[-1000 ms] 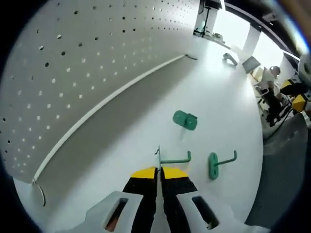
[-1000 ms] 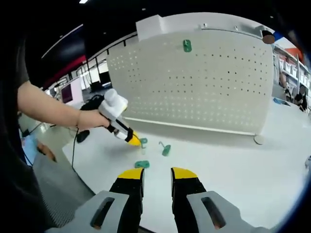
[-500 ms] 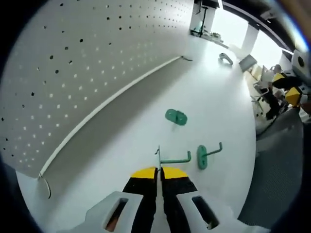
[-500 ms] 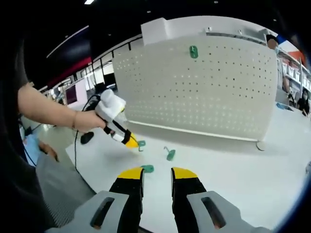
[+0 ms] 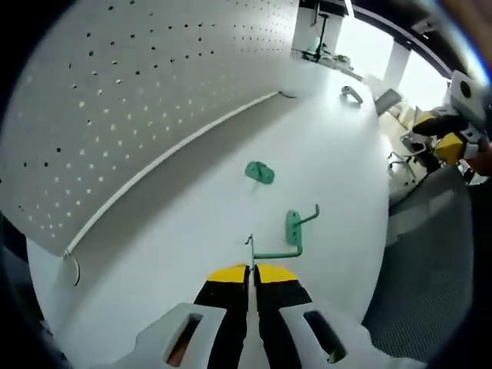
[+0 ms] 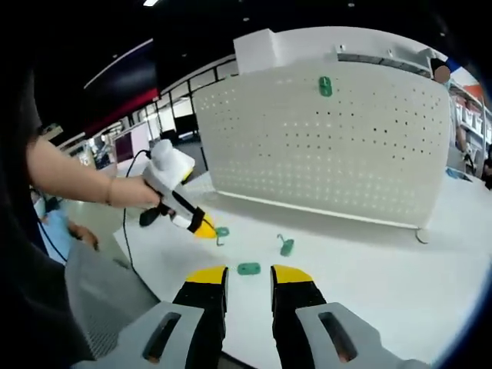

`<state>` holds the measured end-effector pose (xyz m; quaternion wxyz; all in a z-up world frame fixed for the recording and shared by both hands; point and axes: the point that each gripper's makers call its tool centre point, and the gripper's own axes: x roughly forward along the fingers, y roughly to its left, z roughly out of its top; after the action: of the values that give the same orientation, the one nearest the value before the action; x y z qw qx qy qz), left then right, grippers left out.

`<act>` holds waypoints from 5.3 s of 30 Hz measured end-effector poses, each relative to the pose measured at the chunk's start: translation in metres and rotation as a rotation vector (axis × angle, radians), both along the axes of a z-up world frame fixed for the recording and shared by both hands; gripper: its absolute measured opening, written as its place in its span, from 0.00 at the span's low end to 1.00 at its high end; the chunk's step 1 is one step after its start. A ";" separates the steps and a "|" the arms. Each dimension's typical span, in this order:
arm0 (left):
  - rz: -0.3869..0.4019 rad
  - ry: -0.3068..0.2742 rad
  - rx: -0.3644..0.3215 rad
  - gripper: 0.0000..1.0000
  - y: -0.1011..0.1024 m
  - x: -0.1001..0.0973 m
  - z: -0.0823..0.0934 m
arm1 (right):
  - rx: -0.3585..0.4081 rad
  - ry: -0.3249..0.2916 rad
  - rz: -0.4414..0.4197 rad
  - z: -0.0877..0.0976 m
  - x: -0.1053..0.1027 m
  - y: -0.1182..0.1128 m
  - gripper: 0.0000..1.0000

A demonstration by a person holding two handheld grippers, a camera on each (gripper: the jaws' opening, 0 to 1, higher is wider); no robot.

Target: Insert the hook assembly into the mounting plate slot until the hook locks in place.

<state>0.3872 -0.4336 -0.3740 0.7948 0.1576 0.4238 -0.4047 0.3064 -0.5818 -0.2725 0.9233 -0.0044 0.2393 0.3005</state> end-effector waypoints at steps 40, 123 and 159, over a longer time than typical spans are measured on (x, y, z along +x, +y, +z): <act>-0.002 -0.190 -0.173 0.03 -0.039 -0.098 0.111 | 0.108 0.034 0.145 0.019 -0.029 0.059 0.23; 0.152 -0.381 -0.415 0.08 -0.071 -0.068 0.163 | 0.506 0.133 0.008 0.077 0.018 0.076 0.00; 0.282 -0.168 -0.647 1.00 -0.069 -0.080 0.185 | 0.115 -0.164 0.020 0.084 0.049 0.037 0.00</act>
<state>0.3070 -0.5024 -0.1889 0.8836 -0.1293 0.2246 -0.3901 0.3553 -0.5450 -0.1882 0.9355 0.0216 0.1450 0.3214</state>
